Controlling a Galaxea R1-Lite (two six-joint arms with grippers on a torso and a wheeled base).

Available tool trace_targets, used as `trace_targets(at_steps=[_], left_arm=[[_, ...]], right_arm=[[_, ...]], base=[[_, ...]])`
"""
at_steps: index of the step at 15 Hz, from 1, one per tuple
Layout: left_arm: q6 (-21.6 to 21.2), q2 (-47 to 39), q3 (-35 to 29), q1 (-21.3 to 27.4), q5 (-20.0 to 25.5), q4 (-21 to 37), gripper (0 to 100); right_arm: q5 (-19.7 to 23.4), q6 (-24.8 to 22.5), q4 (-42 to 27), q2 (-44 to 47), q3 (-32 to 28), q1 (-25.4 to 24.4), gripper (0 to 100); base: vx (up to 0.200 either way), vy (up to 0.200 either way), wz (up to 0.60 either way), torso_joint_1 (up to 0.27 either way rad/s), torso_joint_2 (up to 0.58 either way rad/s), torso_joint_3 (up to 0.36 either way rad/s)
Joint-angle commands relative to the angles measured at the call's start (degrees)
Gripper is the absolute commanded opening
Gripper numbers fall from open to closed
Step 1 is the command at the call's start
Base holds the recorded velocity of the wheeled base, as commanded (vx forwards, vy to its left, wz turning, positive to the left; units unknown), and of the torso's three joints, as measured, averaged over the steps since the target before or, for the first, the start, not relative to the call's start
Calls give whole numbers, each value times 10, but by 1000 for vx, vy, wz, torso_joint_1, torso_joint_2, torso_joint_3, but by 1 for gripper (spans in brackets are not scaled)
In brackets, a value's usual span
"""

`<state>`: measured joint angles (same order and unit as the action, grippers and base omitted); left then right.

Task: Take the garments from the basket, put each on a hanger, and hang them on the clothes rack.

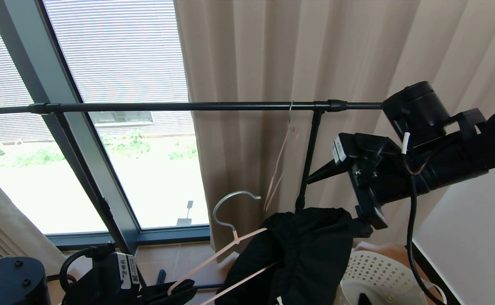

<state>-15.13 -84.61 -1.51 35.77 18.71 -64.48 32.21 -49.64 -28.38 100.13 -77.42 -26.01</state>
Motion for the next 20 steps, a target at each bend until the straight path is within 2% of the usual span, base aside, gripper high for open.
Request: trace_targets(at_steps=[1,5,13,20], left_arm=[[0,2,-1,0,0,0,0],[0,2,-1,4,0,0,0],[0,2,-2,4,-1,0,0],[0,2,-2,4,-1,0,0]], right_arm=[[-11,5,0,55,-38,-11,100],[-11,6,0,75,-55,-38,100],[-10,8,-14,56,-50,-91,100],[-8,10,-26,46,-32,-102,100]], base=[[0,0,0,0,0,0],[0,0,0,0,0,0],[0,0,0,0,0,0],[0,0,0,7,0,0]])
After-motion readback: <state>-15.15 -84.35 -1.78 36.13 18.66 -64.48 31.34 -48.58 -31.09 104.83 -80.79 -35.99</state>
